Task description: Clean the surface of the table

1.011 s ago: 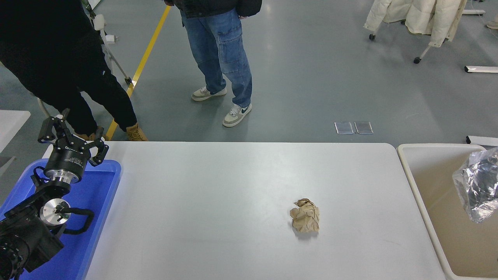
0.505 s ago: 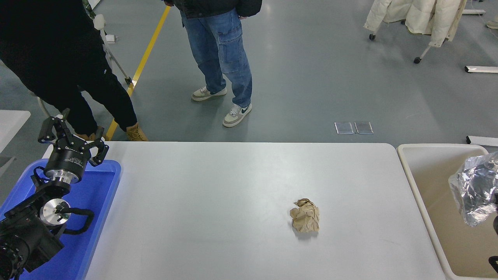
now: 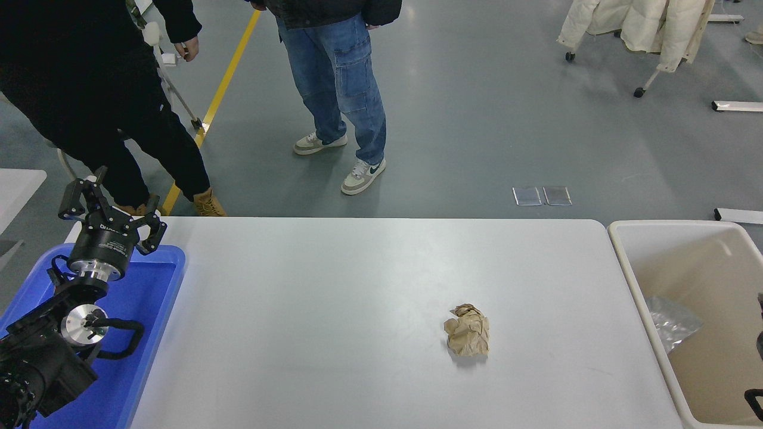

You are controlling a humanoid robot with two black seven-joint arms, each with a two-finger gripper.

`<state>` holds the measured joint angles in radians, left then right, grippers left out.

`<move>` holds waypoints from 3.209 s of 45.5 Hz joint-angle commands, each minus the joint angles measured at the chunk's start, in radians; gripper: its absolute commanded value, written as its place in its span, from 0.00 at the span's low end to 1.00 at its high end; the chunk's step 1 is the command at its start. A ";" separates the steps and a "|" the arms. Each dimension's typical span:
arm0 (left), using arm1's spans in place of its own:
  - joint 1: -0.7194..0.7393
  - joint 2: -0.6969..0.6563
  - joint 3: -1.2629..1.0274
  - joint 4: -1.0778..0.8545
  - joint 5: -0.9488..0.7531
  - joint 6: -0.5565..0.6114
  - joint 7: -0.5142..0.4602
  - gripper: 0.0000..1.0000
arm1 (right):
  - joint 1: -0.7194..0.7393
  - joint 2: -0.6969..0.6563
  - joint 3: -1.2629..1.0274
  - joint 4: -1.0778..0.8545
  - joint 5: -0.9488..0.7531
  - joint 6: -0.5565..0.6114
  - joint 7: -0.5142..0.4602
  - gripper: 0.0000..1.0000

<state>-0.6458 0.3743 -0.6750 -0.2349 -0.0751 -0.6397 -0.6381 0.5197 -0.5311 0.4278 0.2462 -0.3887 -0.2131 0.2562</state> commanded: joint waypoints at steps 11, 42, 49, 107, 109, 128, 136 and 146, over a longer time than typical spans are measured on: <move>0.000 0.000 0.000 0.000 0.000 0.000 0.000 1.00 | -0.193 -0.351 0.386 0.672 0.010 -0.002 0.006 1.00; 0.000 0.000 0.000 -0.001 0.000 0.000 0.000 1.00 | -0.337 0.035 0.919 0.854 -0.049 0.212 0.012 1.00; 0.000 0.000 0.000 0.000 0.000 0.000 0.000 1.00 | -0.271 0.199 0.918 0.838 -0.042 0.212 0.014 1.00; -0.002 0.000 0.000 -0.001 0.000 -0.002 0.000 1.00 | -0.009 0.461 0.760 0.444 -0.214 0.210 0.133 1.00; -0.002 0.000 0.000 0.000 0.000 -0.002 0.000 1.00 | -0.009 0.462 0.760 0.446 -0.214 0.210 0.133 1.00; -0.002 0.000 0.000 0.000 0.000 -0.002 0.000 1.00 | -0.063 0.448 0.752 0.536 -0.211 0.205 0.146 1.00; -0.002 0.000 0.000 -0.001 0.000 -0.002 0.000 1.00 | -0.070 0.436 0.744 0.539 -0.210 0.212 0.137 1.00; -0.002 0.000 0.000 0.000 0.000 -0.002 0.000 1.00 | -0.069 0.222 0.485 0.645 -0.295 0.202 0.135 1.00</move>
<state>-0.6472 0.3743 -0.6750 -0.2349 -0.0750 -0.6411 -0.6381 0.4557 -0.1302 1.1225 0.7961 -0.6132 -0.0040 0.3940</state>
